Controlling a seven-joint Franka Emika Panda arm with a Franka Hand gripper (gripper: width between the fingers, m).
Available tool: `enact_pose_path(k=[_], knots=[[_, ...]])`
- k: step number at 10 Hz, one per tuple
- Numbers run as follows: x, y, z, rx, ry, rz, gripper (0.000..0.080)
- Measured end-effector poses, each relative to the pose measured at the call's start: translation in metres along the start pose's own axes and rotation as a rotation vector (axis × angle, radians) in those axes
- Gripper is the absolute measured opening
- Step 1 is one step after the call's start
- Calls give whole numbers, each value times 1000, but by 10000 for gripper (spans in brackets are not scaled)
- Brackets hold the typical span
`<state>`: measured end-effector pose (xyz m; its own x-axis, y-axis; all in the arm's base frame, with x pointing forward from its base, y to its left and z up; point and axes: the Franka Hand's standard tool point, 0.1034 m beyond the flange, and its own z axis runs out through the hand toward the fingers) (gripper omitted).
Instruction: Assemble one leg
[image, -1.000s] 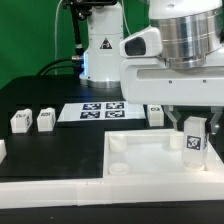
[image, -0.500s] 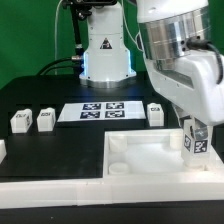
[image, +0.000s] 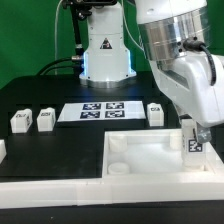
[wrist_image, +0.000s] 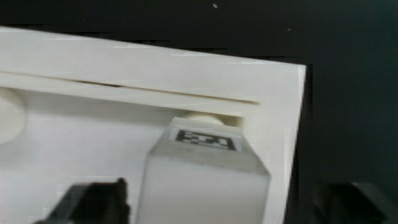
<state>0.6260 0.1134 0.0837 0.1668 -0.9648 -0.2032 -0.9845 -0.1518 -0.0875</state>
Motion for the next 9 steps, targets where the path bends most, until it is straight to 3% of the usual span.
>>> enact_pose_path(k=[1, 2, 6, 7, 8, 9], knots=[[-3, 1, 1, -12, 2, -151, 607], [-4, 0, 2, -27, 18, -386, 641], [-2, 0, 3, -29, 18, -809, 649], [-2, 1, 4, -40, 17, -926, 649], [-2, 3, 4, -95, 30, -1101, 649], [-3, 1, 4, -99, 35, -1158, 649]])
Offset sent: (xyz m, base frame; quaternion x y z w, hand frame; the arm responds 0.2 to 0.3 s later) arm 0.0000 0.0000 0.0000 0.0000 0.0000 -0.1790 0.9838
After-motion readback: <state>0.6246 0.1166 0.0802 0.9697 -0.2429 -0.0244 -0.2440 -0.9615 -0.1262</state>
